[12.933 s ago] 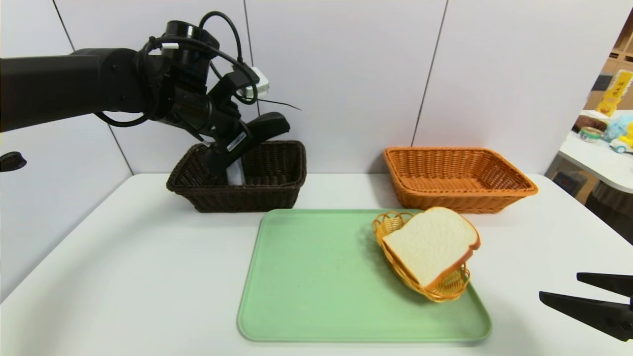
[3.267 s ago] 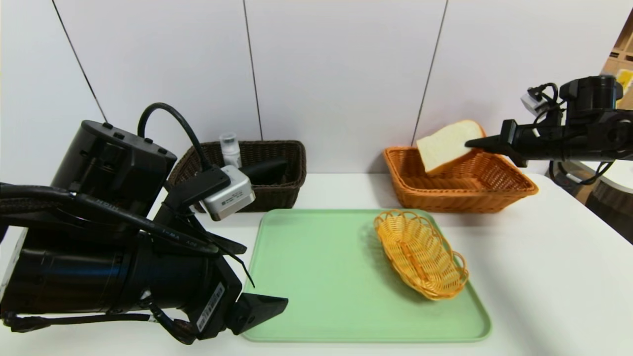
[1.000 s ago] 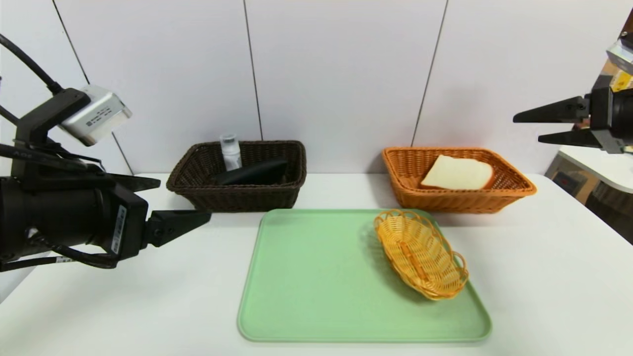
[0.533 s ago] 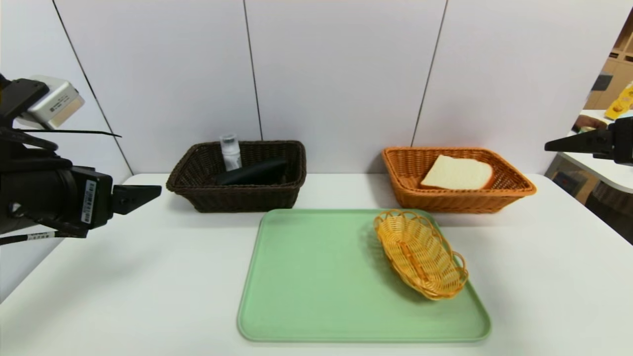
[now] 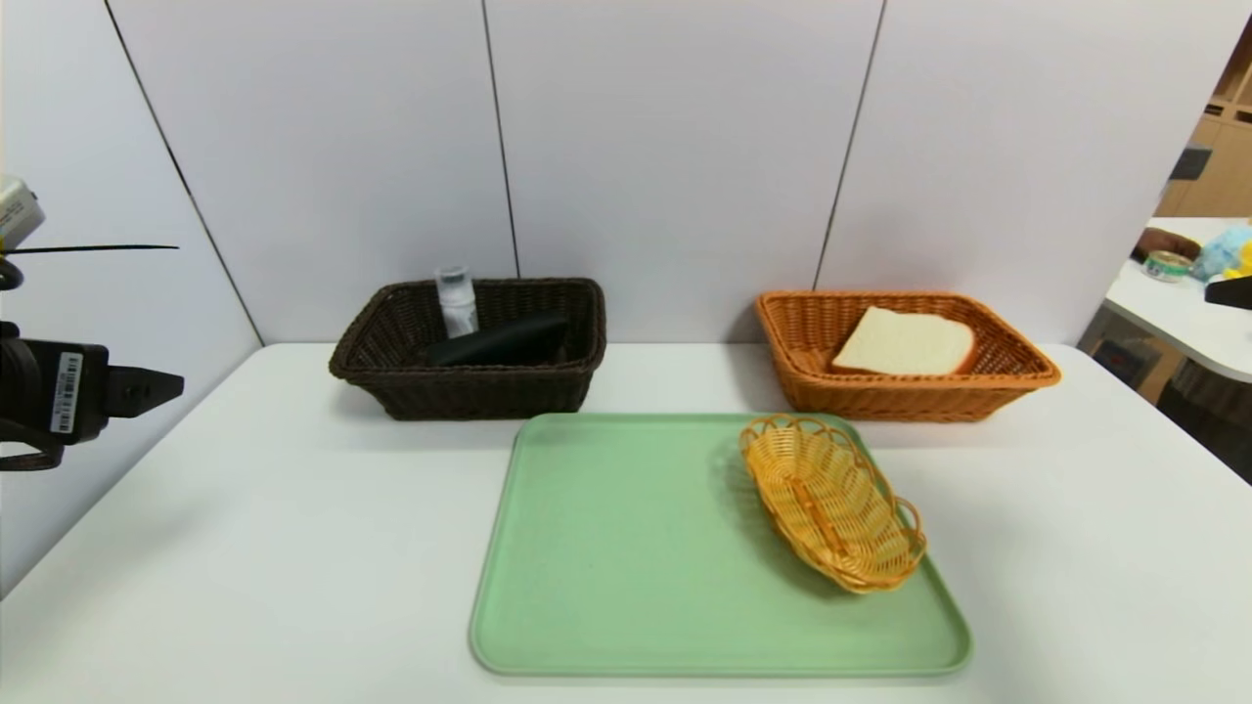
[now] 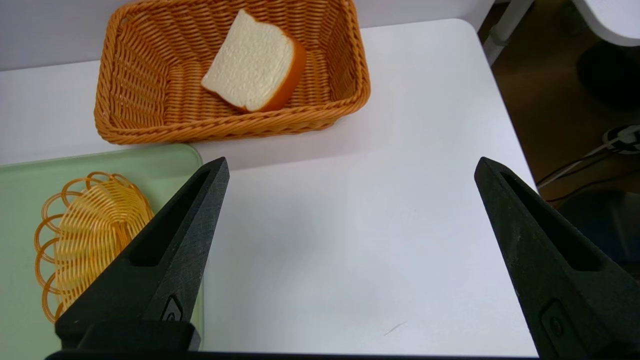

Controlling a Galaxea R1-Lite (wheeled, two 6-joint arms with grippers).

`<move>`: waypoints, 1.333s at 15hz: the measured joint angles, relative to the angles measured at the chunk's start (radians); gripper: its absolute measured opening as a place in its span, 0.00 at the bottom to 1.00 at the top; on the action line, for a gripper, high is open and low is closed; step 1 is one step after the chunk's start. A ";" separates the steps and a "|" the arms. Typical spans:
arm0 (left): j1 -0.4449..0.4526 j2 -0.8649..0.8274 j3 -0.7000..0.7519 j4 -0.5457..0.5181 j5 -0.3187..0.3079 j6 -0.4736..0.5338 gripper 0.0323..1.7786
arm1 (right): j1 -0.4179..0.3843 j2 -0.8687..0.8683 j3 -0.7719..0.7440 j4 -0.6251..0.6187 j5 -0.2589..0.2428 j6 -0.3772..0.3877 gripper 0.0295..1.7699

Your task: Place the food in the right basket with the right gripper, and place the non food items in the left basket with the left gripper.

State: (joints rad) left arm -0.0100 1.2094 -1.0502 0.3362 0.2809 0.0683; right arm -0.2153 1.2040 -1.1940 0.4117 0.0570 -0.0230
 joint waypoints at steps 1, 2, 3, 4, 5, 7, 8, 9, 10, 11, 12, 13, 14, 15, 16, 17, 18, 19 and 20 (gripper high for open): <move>0.014 -0.003 0.001 0.005 0.005 -0.001 0.95 | -0.006 -0.036 0.017 0.000 0.000 0.002 0.96; 0.029 -0.008 0.003 0.016 0.008 -0.002 0.95 | -0.011 -0.068 0.037 0.001 0.000 0.003 0.96; 0.039 -0.016 0.004 0.030 0.009 -0.006 0.95 | -0.013 -0.099 0.055 0.001 0.002 0.003 0.96; 0.045 -0.029 0.005 0.056 0.010 -0.019 0.95 | -0.015 -0.130 0.073 0.003 0.004 0.004 0.96; 0.048 -0.044 0.006 0.090 0.012 -0.037 0.95 | -0.018 -0.160 0.091 0.005 0.005 0.003 0.96; 0.051 -0.080 0.013 0.152 0.017 -0.073 0.95 | -0.022 -0.220 0.131 0.008 0.018 0.001 0.96; 0.051 -0.104 0.024 0.161 0.017 -0.080 0.95 | -0.022 -0.248 0.144 0.011 0.034 -0.001 0.96; 0.051 -0.129 0.039 0.163 0.017 -0.082 0.95 | -0.022 -0.275 0.156 0.014 0.053 -0.001 0.96; 0.051 -0.156 0.058 0.165 0.017 -0.081 0.95 | -0.022 -0.303 0.165 0.019 0.066 -0.001 0.96; 0.051 -0.189 0.082 0.166 0.016 -0.080 0.95 | -0.022 -0.329 0.170 0.027 0.070 -0.004 0.96; 0.051 -0.221 0.106 0.166 0.015 -0.078 0.95 | -0.021 -0.354 0.174 0.041 0.071 -0.016 0.96; 0.050 -0.256 0.131 0.167 0.015 -0.077 0.95 | -0.018 -0.381 0.177 0.061 0.073 -0.033 0.96; 0.050 -0.293 0.157 0.169 0.013 -0.076 0.95 | -0.016 -0.402 0.180 0.076 0.081 -0.049 0.96; 0.050 -0.329 0.178 0.174 0.011 -0.076 0.95 | -0.015 -0.421 0.185 0.080 0.099 -0.053 0.96; 0.049 -0.364 0.199 0.180 0.009 -0.076 0.95 | -0.014 -0.440 0.193 0.085 0.118 -0.055 0.96; 0.049 -0.402 0.220 0.191 0.007 -0.076 0.95 | -0.013 -0.459 0.202 0.095 0.127 -0.060 0.96; 0.049 -0.435 0.236 0.203 0.006 -0.076 0.95 | -0.013 -0.478 0.209 0.112 0.134 -0.067 0.96; 0.049 -0.462 0.246 0.218 0.005 -0.076 0.95 | -0.012 -0.497 0.213 0.134 0.143 -0.071 0.96; 0.049 -0.487 0.251 0.236 0.004 -0.076 0.95 | -0.011 -0.513 0.214 0.160 0.154 -0.072 0.96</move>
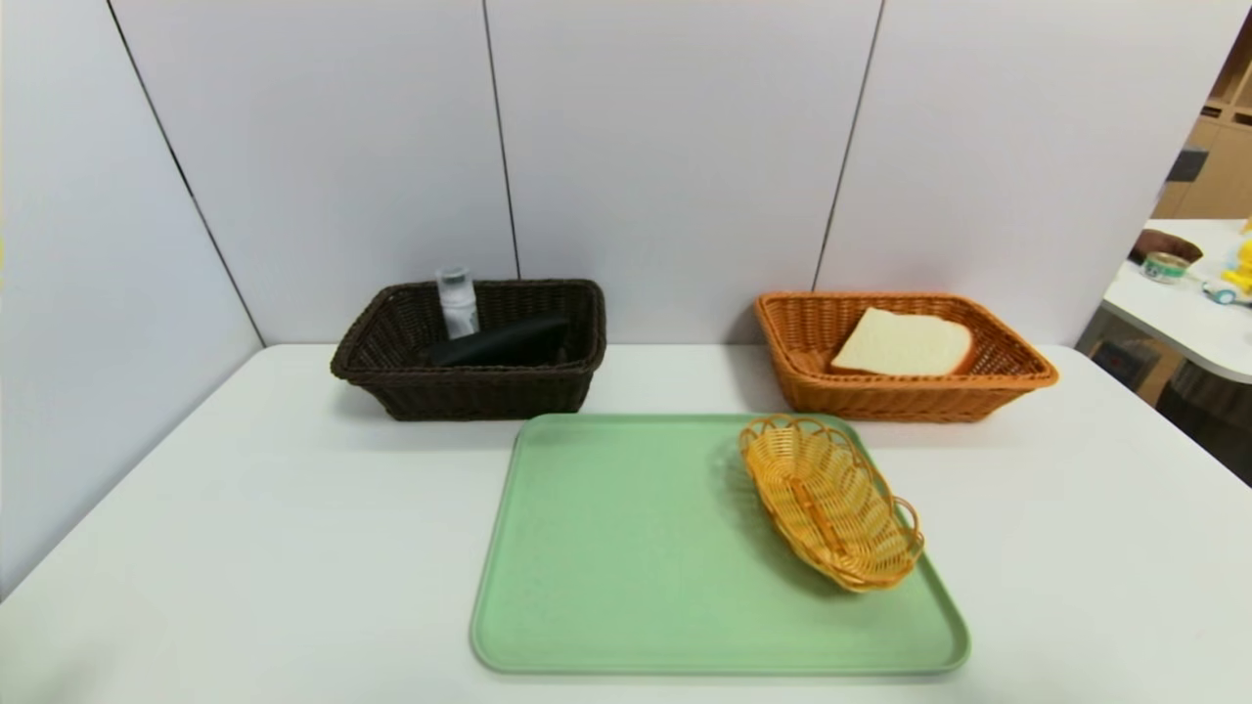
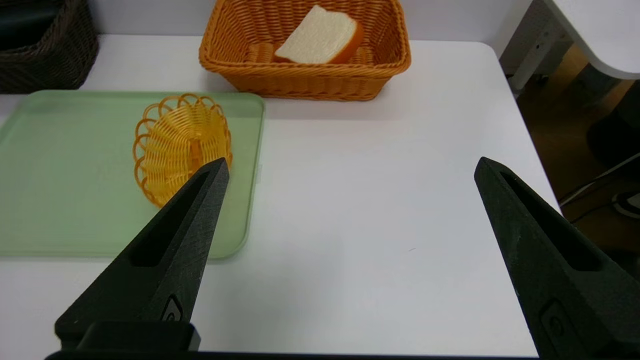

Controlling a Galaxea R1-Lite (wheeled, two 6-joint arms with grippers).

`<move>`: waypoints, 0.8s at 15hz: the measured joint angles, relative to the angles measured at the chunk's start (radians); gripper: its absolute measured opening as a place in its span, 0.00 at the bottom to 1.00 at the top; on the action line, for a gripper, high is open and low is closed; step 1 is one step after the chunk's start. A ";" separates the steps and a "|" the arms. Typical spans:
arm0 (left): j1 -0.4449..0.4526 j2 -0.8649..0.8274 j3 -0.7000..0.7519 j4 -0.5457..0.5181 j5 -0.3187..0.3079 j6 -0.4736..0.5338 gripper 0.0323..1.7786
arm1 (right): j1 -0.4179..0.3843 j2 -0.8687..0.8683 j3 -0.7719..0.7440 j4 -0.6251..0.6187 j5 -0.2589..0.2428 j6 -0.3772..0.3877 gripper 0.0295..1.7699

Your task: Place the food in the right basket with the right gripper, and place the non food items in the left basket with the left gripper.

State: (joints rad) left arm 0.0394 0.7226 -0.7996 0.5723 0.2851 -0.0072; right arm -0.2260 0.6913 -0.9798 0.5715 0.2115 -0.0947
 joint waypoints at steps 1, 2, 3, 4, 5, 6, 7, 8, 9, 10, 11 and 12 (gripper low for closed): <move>0.000 -0.022 0.003 0.019 -0.001 0.001 0.95 | 0.003 -0.013 0.000 0.021 0.009 0.000 0.96; 0.000 -0.040 0.005 0.034 -0.003 0.000 0.95 | 0.010 -0.027 0.002 0.036 0.012 0.000 0.96; 0.000 -0.056 0.006 0.040 -0.004 0.000 0.95 | 0.020 -0.041 0.005 0.048 0.014 0.000 0.96; 0.000 -0.068 0.007 0.043 -0.005 0.000 0.95 | 0.037 -0.059 0.010 0.060 0.014 0.001 0.96; 0.000 -0.079 0.007 0.043 -0.005 0.000 0.95 | 0.055 -0.079 0.014 0.073 0.014 0.001 0.96; 0.001 -0.089 0.009 0.043 -0.008 0.000 0.95 | 0.069 -0.097 0.018 0.087 0.012 0.002 0.96; 0.000 -0.100 0.016 0.043 -0.014 0.001 0.95 | 0.076 -0.116 0.021 0.098 0.010 0.002 0.96; 0.000 -0.111 0.025 0.044 -0.019 0.003 0.95 | 0.083 -0.138 0.025 0.118 0.010 0.001 0.96; 0.000 -0.125 0.036 0.044 -0.021 0.005 0.95 | 0.094 -0.159 0.027 0.143 0.010 0.000 0.96; 0.000 -0.140 0.044 0.047 -0.021 0.006 0.95 | 0.119 -0.179 0.029 0.168 0.008 0.000 0.96; 0.000 -0.157 0.052 0.057 -0.021 0.006 0.95 | 0.150 -0.201 0.034 0.187 0.005 0.001 0.96; 0.000 -0.178 0.062 0.069 -0.022 0.006 0.95 | 0.171 -0.222 0.044 0.193 0.003 0.002 0.96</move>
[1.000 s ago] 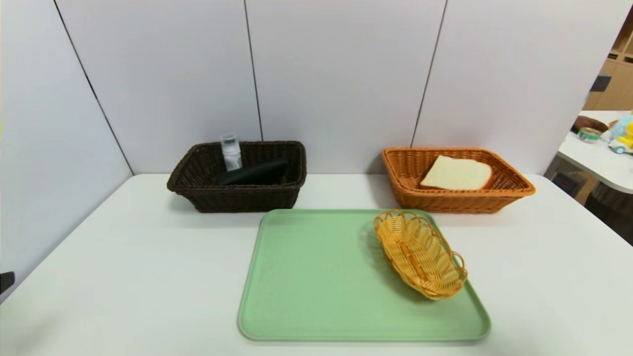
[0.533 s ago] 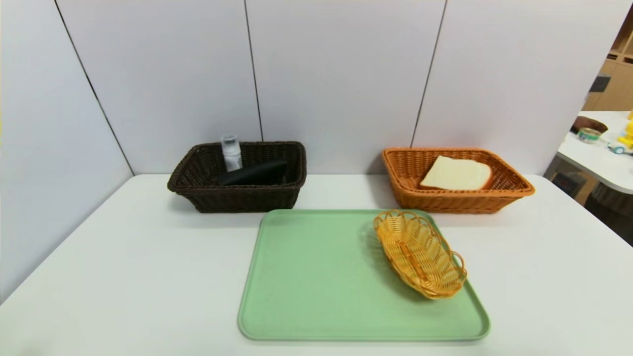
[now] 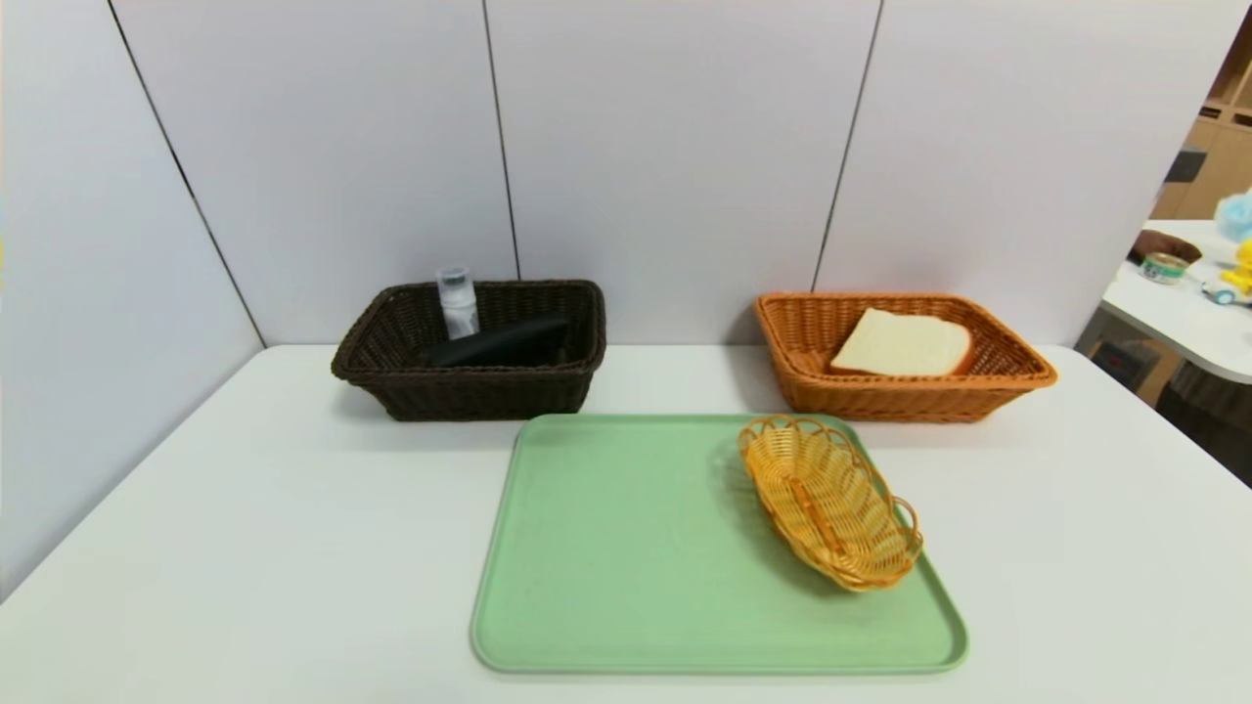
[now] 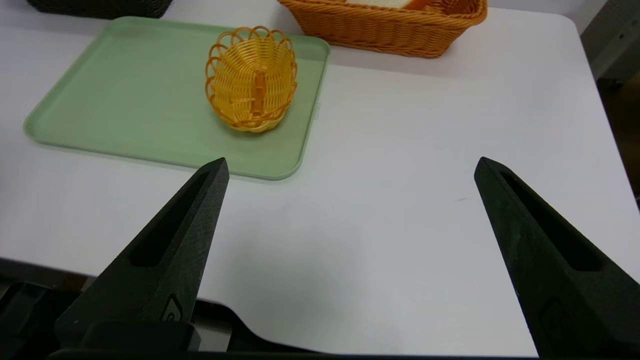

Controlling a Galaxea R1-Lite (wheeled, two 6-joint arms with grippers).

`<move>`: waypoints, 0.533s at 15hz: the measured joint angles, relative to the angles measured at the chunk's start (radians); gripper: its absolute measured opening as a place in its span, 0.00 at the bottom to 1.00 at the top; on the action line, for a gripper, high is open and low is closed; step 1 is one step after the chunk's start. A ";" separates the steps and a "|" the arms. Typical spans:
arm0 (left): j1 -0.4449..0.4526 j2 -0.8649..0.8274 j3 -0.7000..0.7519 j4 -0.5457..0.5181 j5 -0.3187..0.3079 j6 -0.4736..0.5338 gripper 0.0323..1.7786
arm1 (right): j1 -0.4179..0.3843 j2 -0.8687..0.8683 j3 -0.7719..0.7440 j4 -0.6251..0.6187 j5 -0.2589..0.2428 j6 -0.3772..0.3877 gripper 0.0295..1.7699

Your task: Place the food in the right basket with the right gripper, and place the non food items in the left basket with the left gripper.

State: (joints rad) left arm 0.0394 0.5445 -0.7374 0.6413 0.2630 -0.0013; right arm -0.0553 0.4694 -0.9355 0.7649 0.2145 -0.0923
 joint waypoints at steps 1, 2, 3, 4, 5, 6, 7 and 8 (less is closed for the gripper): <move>0.000 -0.021 0.012 0.007 -0.003 0.000 0.95 | 0.010 -0.020 0.013 0.001 -0.001 0.000 0.96; 0.000 -0.040 0.025 0.010 -0.003 0.000 0.95 | 0.016 -0.039 0.026 -0.001 -0.002 0.001 0.96; 0.000 -0.060 0.039 0.010 -0.004 0.000 0.95 | 0.019 -0.057 0.039 -0.006 -0.004 0.003 0.96; 0.000 -0.078 0.050 0.008 -0.004 0.000 0.95 | 0.020 -0.075 0.053 -0.016 -0.007 0.004 0.96; 0.001 -0.098 0.062 0.007 -0.005 0.000 0.95 | 0.021 -0.096 0.072 -0.029 -0.011 0.005 0.96; 0.000 -0.121 0.076 0.006 -0.006 0.001 0.95 | 0.021 -0.117 0.090 -0.038 -0.013 0.005 0.96; 0.000 -0.143 0.088 0.007 -0.012 0.001 0.95 | 0.021 -0.137 0.106 -0.040 -0.014 0.005 0.96; 0.000 -0.166 0.100 0.008 -0.020 0.001 0.95 | 0.021 -0.160 0.121 -0.041 -0.015 0.005 0.96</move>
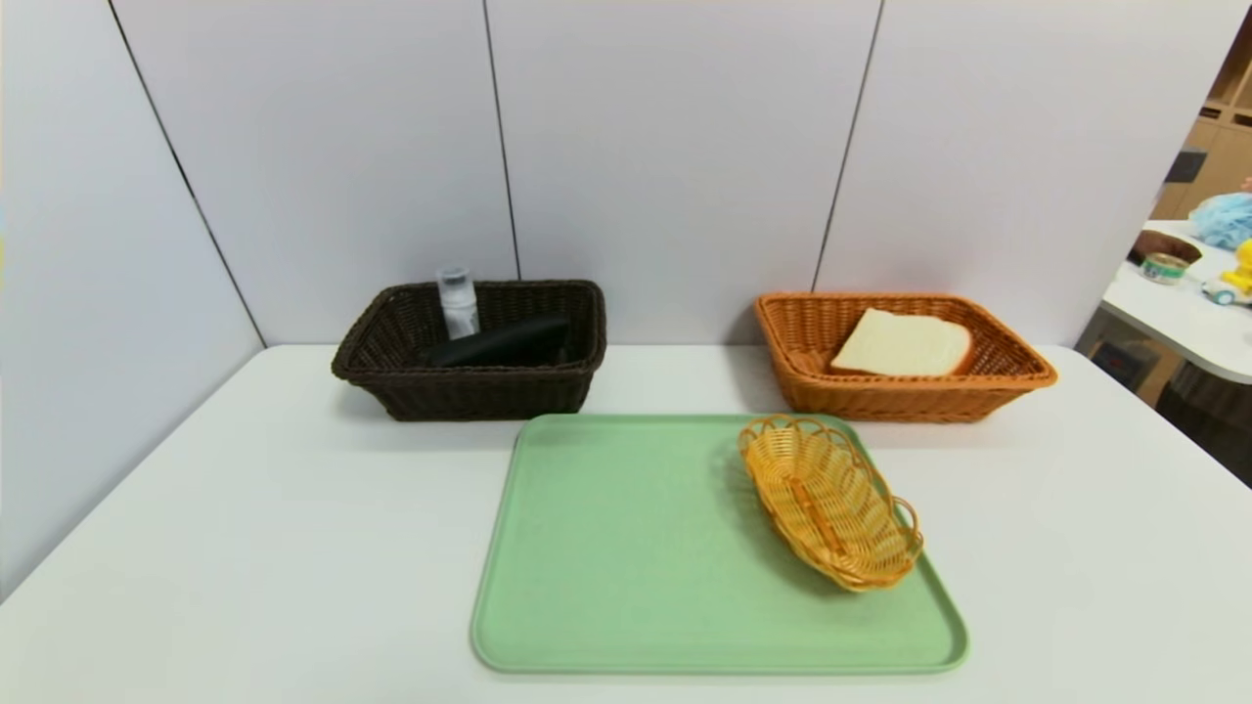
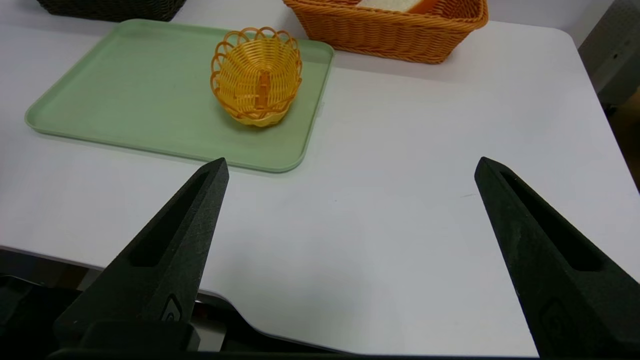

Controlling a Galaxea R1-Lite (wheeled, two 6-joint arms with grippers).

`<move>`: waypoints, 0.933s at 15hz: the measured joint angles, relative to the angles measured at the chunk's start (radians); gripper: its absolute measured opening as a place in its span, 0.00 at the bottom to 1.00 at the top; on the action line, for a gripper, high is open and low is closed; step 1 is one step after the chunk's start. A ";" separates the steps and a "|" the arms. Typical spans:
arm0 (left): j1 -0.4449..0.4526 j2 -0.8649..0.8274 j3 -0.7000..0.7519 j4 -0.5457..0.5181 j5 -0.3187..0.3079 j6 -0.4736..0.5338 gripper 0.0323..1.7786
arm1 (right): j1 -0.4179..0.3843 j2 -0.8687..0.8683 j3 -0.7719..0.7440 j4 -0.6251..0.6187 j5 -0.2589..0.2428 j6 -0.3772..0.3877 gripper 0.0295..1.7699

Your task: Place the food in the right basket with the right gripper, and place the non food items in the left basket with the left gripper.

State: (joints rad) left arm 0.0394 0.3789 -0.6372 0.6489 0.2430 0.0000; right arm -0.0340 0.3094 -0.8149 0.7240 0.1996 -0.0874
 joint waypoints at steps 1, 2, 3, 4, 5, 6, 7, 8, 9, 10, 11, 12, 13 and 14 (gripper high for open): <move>0.000 -0.025 0.015 0.000 -0.009 0.000 0.95 | 0.000 -0.023 0.015 0.000 -0.001 -0.001 0.96; 0.000 -0.051 0.029 0.000 -0.019 0.004 0.95 | 0.001 -0.046 0.032 0.002 -0.001 -0.002 0.96; 0.000 -0.076 0.045 -0.001 -0.029 0.015 0.95 | 0.005 -0.067 0.047 0.002 -0.002 -0.001 0.96; 0.000 -0.095 0.058 -0.007 -0.033 0.023 0.95 | 0.010 -0.084 0.058 0.000 -0.010 -0.001 0.96; 0.000 -0.108 0.067 -0.014 -0.033 0.023 0.95 | 0.014 -0.100 0.067 -0.003 -0.018 -0.002 0.96; 0.000 -0.121 0.080 -0.027 -0.033 0.024 0.95 | 0.018 -0.118 0.080 -0.006 -0.022 -0.003 0.96; -0.001 -0.135 0.098 -0.050 -0.035 0.027 0.95 | 0.023 -0.137 0.094 -0.007 -0.024 -0.003 0.96; -0.005 -0.147 0.116 -0.081 -0.039 0.036 0.95 | 0.027 -0.156 0.109 -0.007 -0.027 -0.003 0.96; -0.008 -0.161 0.133 -0.102 -0.043 0.051 0.95 | 0.029 -0.173 0.120 -0.007 -0.036 -0.003 0.96; -0.014 -0.178 0.146 -0.104 -0.053 0.070 0.95 | 0.031 -0.190 0.130 -0.007 -0.048 -0.003 0.96; -0.021 -0.197 0.160 -0.107 -0.067 0.086 0.95 | 0.031 -0.202 0.138 -0.010 -0.062 -0.004 0.96; -0.026 -0.213 0.173 -0.109 -0.075 0.094 0.95 | 0.033 -0.212 0.149 -0.019 -0.070 -0.003 0.96; -0.029 -0.232 0.184 -0.111 -0.075 0.094 0.95 | 0.033 -0.222 0.163 -0.034 -0.071 -0.001 0.96; -0.031 -0.250 0.192 -0.113 -0.074 0.091 0.95 | 0.032 -0.234 0.184 -0.056 -0.073 -0.001 0.96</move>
State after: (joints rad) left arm 0.0081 0.1294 -0.4449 0.5360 0.1694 0.0909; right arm -0.0017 0.0755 -0.6306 0.6681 0.1270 -0.0883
